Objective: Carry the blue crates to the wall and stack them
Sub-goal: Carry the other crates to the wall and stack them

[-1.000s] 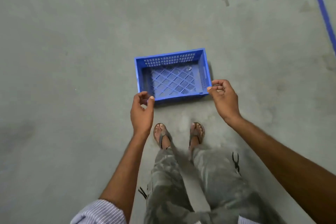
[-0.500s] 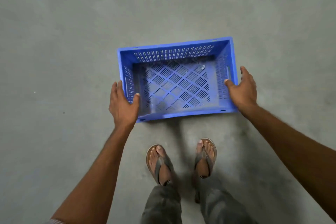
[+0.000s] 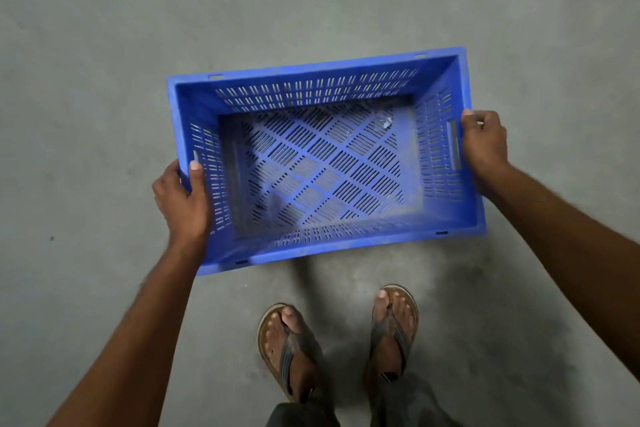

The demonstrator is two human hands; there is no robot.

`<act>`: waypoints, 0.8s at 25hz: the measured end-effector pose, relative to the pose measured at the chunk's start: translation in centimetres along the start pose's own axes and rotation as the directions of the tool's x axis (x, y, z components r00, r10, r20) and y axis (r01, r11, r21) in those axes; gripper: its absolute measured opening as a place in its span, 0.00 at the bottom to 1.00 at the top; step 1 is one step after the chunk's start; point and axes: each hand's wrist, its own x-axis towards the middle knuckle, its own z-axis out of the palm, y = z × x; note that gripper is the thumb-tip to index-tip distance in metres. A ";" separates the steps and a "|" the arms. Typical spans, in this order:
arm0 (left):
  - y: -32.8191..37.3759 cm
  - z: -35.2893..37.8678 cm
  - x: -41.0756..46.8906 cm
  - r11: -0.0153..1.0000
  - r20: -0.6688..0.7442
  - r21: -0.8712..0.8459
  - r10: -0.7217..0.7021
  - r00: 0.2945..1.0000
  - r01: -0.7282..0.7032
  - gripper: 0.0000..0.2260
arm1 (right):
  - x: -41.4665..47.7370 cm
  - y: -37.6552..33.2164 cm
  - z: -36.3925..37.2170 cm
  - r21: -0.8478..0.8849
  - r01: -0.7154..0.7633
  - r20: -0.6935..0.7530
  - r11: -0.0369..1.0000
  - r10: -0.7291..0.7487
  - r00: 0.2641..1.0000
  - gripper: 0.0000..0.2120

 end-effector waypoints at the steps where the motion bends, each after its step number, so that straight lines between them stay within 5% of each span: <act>1: -0.1 0.2 0.3 1.000 -0.001 0.008 -0.022 1.000 0.022 0.21 | 0.5 0.2 0.4 0.009 -0.014 0.019 1.000 0.013 1.000 0.21; 5: -0.8 1.3 1.5 0.965 0.067 -0.184 -0.178 0.982 0.187 0.17 | 1.3 0.7 1.1 0.271 -0.177 0.269 0.946 0.102 0.958 0.23; 9: 0.7 -0.2 2.3 0.880 0.204 -0.352 -0.260 0.944 0.318 0.18 | 0.7 -0.8 -1.8 0.256 -0.312 0.446 0.915 0.174 0.878 0.24; 15: 7.9 -8.3 0.1 0.776 0.417 -0.358 -0.364 0.833 0.519 0.23 | -3.8 -4.6 -10.4 0.222 -0.317 0.495 0.922 0.173 0.851 0.25; 20: 17.2 -16.1 -2.0 0.827 0.561 -0.215 -0.331 0.759 0.519 0.27 | -8.9 -9.1 -19.5 0.218 -0.345 0.466 0.913 0.213 0.859 0.27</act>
